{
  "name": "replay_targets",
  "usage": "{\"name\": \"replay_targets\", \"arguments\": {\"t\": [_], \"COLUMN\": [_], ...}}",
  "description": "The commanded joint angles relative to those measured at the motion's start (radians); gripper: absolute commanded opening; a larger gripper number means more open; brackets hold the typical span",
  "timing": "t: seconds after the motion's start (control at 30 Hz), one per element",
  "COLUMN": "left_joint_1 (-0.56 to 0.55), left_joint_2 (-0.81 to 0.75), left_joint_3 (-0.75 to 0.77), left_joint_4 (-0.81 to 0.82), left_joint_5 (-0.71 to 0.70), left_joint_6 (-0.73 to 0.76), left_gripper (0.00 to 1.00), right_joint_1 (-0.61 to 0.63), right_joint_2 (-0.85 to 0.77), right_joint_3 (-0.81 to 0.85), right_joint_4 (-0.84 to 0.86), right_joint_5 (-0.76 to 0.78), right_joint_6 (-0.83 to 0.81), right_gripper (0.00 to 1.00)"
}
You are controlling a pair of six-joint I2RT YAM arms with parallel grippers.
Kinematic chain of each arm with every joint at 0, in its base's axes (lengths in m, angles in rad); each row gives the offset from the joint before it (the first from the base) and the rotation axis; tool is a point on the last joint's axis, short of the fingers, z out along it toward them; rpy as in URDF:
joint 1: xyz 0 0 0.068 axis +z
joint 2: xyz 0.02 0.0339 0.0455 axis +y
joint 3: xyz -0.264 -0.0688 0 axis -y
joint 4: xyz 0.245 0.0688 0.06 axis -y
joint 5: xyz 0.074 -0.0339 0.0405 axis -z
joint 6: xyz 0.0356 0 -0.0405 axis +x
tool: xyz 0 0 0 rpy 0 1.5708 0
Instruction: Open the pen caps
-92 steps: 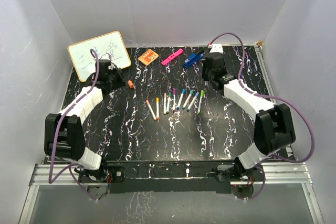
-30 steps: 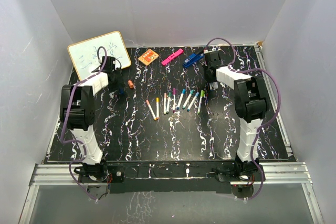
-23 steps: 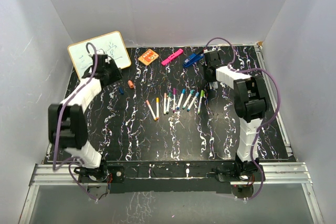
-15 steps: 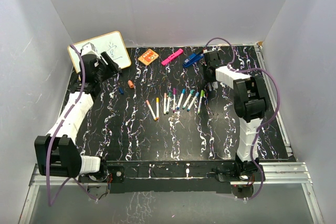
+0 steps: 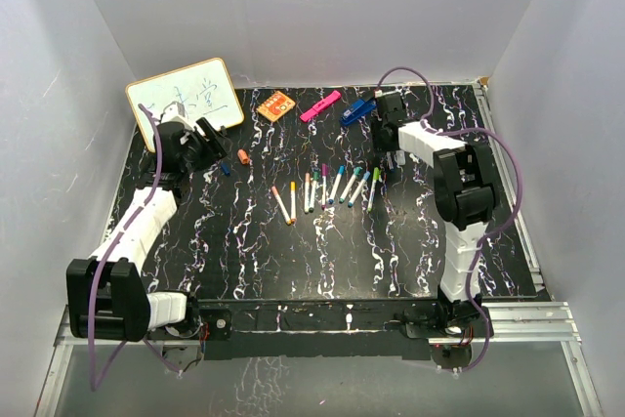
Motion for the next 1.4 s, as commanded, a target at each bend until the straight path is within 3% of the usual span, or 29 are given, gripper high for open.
{"name": "replay_targets", "arguments": {"t": [0.0,0.13,0.3,0.5,0.77,1.37], "left_joint_1": [0.005,0.006,0.016,0.037,0.063,0.070], "left_joint_2": [-0.035,-0.028,-0.005,-0.040,-0.188,-0.256], "left_joint_3": [-0.026,-0.040,-0.017,-0.035,-0.048,-0.035], "left_joint_4": [0.063,0.070,0.029,0.025,-0.073,-0.130], "left_joint_5": [0.081,0.103,0.073,0.071,-0.112,-0.181], "left_joint_6": [-0.027,-0.044,-0.061,-0.090,-0.086,-0.063], "left_gripper": [0.62,0.68,0.98,0.99,0.98,0.98], "right_joint_1": [0.073,0.200,0.407,0.569,0.699,0.744], "right_joint_2": [-0.163,-0.267,-0.354,-0.346,-0.185,-0.042], "right_joint_3": [0.027,-0.014,-0.074,-0.101,-0.061,-0.023], "right_joint_4": [0.058,0.072,0.088,0.125,0.124,0.137], "right_joint_5": [0.062,0.065,0.034,-0.038,-0.016,-0.026], "right_joint_6": [0.003,0.001,0.045,0.102,0.124,0.157], "right_gripper": [0.46,0.60,0.69,0.74,0.71,0.57]}}
